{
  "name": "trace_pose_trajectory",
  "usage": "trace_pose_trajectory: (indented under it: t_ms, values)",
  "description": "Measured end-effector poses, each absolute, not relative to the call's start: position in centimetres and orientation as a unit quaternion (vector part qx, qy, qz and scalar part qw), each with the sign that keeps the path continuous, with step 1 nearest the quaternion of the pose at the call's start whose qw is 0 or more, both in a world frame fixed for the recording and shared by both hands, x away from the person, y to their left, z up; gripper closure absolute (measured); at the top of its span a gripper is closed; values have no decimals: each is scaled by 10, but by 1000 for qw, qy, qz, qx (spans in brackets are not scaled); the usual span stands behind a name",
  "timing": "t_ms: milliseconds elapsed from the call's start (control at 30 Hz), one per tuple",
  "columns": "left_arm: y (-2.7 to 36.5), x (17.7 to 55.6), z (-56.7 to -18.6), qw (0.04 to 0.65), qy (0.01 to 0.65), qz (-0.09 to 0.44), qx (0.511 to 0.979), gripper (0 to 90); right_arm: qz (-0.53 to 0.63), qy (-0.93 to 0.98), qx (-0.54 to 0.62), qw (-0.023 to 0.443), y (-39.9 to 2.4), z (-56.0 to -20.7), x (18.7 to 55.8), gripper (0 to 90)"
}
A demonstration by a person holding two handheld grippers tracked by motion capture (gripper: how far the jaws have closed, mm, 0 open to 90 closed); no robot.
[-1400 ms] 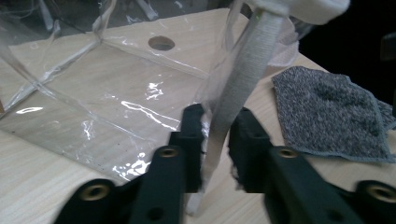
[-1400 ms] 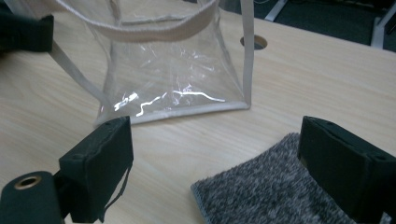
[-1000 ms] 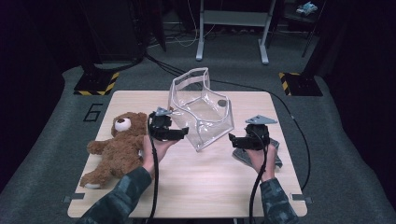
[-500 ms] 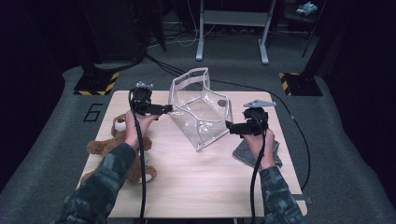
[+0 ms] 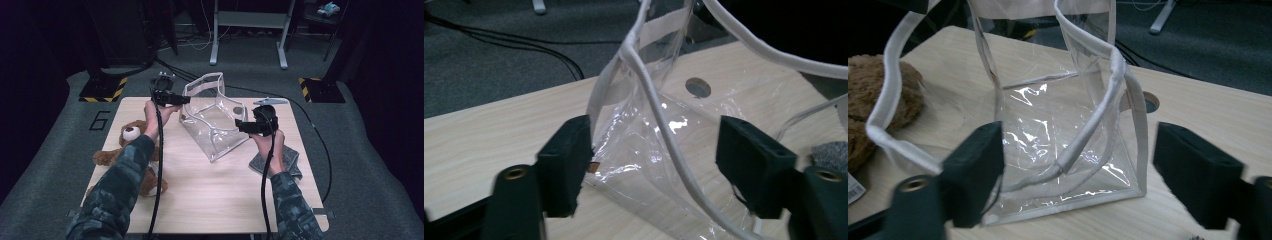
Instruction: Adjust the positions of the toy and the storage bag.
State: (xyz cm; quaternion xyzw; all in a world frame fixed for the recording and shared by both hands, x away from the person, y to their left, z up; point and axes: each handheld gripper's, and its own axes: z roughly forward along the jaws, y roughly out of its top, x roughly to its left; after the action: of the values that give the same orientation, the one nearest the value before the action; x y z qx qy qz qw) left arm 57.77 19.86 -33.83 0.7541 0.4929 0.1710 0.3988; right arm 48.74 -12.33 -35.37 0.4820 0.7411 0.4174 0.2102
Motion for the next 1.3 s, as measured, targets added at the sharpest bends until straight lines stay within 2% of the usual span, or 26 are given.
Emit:
trace_pose_trajectory:
  t_ms: [33, 100, 133, 167, 200, 233, 267, 333, 400, 500, 567, 633, 1033, 1100, 1200, 1267, 1300]
  values:
    - [193, 582, -340, 384, 484, 171, 768, 404, 416, 739, 489, 207, -120, -354, 489, 259]
    - [190, 585, -343, 365, 484, 176, 776, 504, 410, 742, 488, 208, -118, -353, 492, 370]
    - [190, 586, -345, 361, 485, 174, 777, 537, 406, 741, 492, 210, -117, -354, 493, 396]
    - [192, 587, -347, 366, 483, 164, 778, 604, 404, 742, 492, 213, -116, -354, 494, 450]
    - [192, 587, -347, 366, 483, 164, 778, 646, 404, 742, 492, 213, -116, -354, 494, 450]
    - [192, 587, -349, 363, 483, 162, 780, 646, 395, 744, 496, 211, -115, -356, 496, 496]
    - [192, 586, -351, 365, 479, 160, 782, 682, 390, 746, 497, 212, -115, -357, 497, 530]
    - [193, 583, -355, 369, 475, 153, 784, 797, 388, 742, 507, 203, -115, -360, 500, 633]
    - [195, 581, -358, 371, 477, 148, 783, 847, 392, 742, 505, 200, -116, -360, 501, 684]
    - [197, 577, -359, 374, 479, 140, 782, 868, 384, 747, 499, 213, -114, -360, 502, 727]
    - [199, 570, -361, 377, 482, 135, 779, 870, 382, 745, 501, 219, -114, -361, 504, 784]
    - [200, 562, -362, 381, 481, 132, 778, 868, 379, 743, 505, 220, -116, -361, 506, 802]
    - [198, 521, -368, 401, 477, 129, 771, 848, 375, 742, 505, 231, -123, -360, 514, 833]
    - [200, 519, -366, 404, 477, 136, 769, 774, 374, 743, 505, 229, -123, -359, 515, 830]
    - [202, 521, -364, 400, 484, 144, 765, 573, 376, 742, 505, 229, -124, -359, 515, 820]
    - [203, 523, -362, 398, 486, 156, 762, 459, 377, 744, 503, 228, -126, -360, 514, 781]
    - [204, 525, -360, 393, 482, 164, 765, 459, 377, 744, 503, 228, -126, -360, 514, 781]
